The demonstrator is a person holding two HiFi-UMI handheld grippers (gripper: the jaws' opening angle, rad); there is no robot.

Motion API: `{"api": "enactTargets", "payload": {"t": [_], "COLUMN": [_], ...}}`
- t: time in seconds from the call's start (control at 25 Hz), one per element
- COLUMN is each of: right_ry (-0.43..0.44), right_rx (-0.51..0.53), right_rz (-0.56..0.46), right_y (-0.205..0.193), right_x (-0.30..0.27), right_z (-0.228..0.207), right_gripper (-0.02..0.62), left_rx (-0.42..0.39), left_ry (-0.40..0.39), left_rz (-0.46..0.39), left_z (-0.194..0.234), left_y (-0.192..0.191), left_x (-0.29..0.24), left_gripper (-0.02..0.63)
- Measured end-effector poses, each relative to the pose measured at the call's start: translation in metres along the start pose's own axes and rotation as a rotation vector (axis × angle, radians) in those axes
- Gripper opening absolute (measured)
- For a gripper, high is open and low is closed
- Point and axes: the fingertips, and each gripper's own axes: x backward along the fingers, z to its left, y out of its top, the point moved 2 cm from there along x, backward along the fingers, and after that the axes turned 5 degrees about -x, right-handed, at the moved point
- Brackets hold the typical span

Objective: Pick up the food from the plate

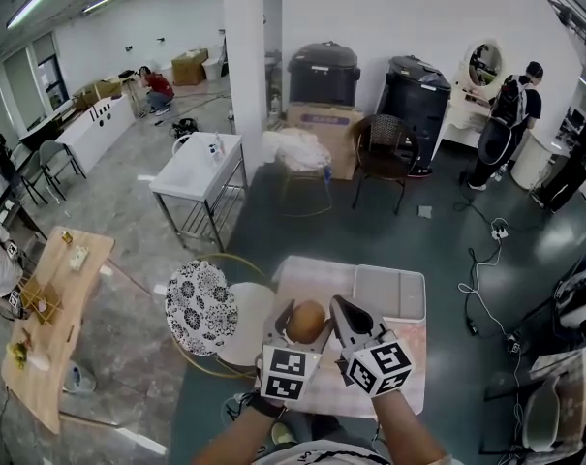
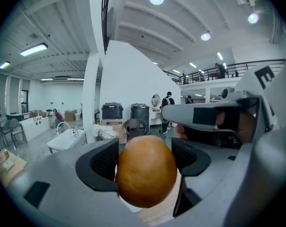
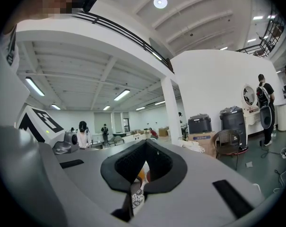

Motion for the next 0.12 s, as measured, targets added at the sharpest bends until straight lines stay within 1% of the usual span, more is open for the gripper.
{"api": "enactTargets", "payload": {"t": [0.12], "right_ry": [-0.001], "right_rx": [0.001], "right_rz": [0.004], "right_y": [0.0009], "right_x": [-0.0003], "right_z": [0.0030], "right_gripper": [0.014], "left_rx": [0.004], "left_ry": [0.002], "left_rz": [0.006], "left_z": [0.0015], "left_y": [-0.0001], "left_x": [0.0025], "left_gripper": [0.350]}}
